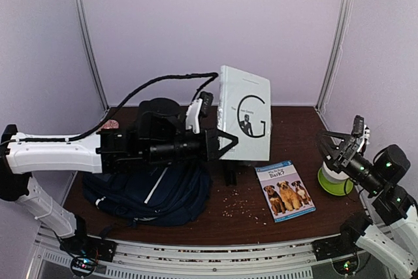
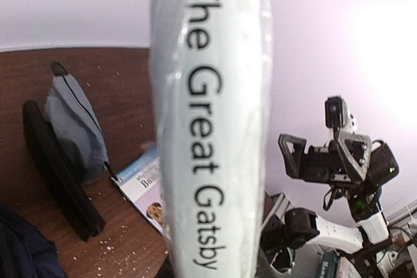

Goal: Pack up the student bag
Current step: Pick up the book from the center of the board.

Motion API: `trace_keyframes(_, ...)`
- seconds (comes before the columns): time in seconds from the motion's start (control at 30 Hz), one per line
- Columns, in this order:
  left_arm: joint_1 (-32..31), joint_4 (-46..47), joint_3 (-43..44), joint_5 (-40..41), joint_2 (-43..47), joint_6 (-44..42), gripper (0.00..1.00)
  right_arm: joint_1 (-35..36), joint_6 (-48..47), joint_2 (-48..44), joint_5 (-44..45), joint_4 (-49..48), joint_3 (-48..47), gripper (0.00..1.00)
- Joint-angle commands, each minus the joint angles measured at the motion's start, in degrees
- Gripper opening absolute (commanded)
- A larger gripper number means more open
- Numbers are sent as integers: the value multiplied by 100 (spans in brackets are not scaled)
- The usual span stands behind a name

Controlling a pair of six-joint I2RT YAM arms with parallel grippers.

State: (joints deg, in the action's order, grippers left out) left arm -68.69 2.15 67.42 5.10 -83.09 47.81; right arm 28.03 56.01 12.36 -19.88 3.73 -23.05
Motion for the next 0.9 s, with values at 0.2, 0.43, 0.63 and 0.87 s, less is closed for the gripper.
trace_keyframes(0.2, 98, 5255, -1004, 1706, 318, -160, 0, 1559, 161, 1769, 577, -2445, -304, 91)
trace_keyframes(0.43, 169, 6755, -1647, 1821, 238, 475, 0, 2388, 174, 3606, 670, -3883, -876, 91)
trace_keyframes(0.63, 180, 7071, -2142, 1804, 359, 1197, 0, 2645, 163, 4628, 537, -4514, -1550, 89)
trace_keyframes(0.87, 171, 7168, -2496, 1670, 598, 1564, 0, 2712, 434, 5702, 394, -4661, -2376, 84)
